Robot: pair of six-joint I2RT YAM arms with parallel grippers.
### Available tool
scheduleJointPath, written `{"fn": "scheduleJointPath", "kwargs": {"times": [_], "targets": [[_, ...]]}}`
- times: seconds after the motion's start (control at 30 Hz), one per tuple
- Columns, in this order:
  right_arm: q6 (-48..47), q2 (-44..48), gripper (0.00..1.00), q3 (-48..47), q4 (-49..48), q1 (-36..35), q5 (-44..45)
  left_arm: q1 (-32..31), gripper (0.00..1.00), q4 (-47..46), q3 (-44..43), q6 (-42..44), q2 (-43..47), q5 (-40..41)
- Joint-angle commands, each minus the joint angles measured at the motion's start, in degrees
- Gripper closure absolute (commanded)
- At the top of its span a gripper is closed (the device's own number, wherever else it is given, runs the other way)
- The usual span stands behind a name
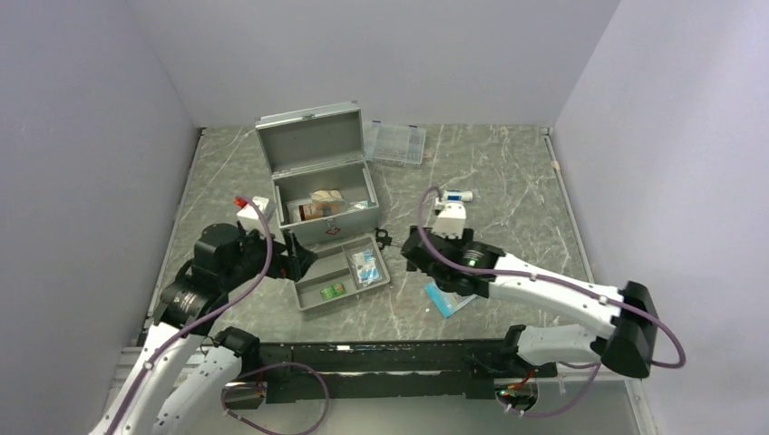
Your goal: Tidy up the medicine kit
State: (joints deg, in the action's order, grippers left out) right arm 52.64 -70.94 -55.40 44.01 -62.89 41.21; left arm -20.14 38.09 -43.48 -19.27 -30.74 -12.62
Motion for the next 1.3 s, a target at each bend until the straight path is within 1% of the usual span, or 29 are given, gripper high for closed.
{"fn": "scheduleJointPath", "kwargs": {"times": [0.0,0.03,0.1,0.2,0.23,0.27,0.37,0.5,0.63,0.73,0.9,1.03,1.13,1.27], "targets": [[2.79,7.22,0.14,3.47,3.31,3.62,-0.71,-7.60,0.01,-5.35,-1.61,-2.27,-4.73,0.49],[3.26,8.23,0.14,4.17,4.23,4.65,-0.82,-12.32,0.01,-5.24,-2.48,-2.51,-6.65,3.21],[5.15,9.28,0.14,4.62,6.48,6.13,-0.61,-19.29,0.01,-5.51,-4.42,-3.28,-11.46,7.63],[8.16,9.54,0.14,5.00,10.03,8.07,-0.42,-28.08,0.01,-7.97,-7.14,-4.06,-18.62,12.08],[9.35,9.60,0.14,5.10,11.02,8.62,-0.25,-30.53,0.01,-8.92,-8.19,-3.91,-21.39,12.40],[10.79,9.85,0.14,5.01,12.39,9.07,0.28,-32.58,0.01,-9.92,-9.82,-3.73,-24.16,14.35],[14.87,11.27,0.14,4.08,17.11,10.56,2.83,-37.29,0.01,-12.80,-14.08,-2.41,-33.58,15.20],[17.90,15.26,0.10,2.83,20.91,12.32,5.28,-40.24,0.01,-15.13,-20.36,1.21,-44.41,13.53],[19.36,19.15,0.07,2.19,23.26,14.94,8.06,-41.44,0.01,-18.77,-24.09,5.00,-51.04,11.39],[17.17,20.70,0.06,2.26,21.01,18.68,8.25,-41.81,0.01,-22.88,-25.14,6.28,-54.59,8.91],[11.36,19.68,0.04,1.96,15.91,26.08,6.62,-43.05,0.01,-28.75,-27.10,7.33,-60.92,4.83],[6.07,19.10,0.04,1.21,12.07,32.74,5.03,-44.61,0.01,-30.78,-31.15,7.96,-66.83,3.68],[1.76,19.84,0.04,1.48,8.05,37.84,2.35,-45.36,0.01,-31.10,-34.05,8.44,-71.85,3.57],[-1.26,19.46,0.04,2.18,5.38,43.24,-2.29,-45.60,0.01,-33.91,-35.36,8.30,-77.11,2.83]]}}
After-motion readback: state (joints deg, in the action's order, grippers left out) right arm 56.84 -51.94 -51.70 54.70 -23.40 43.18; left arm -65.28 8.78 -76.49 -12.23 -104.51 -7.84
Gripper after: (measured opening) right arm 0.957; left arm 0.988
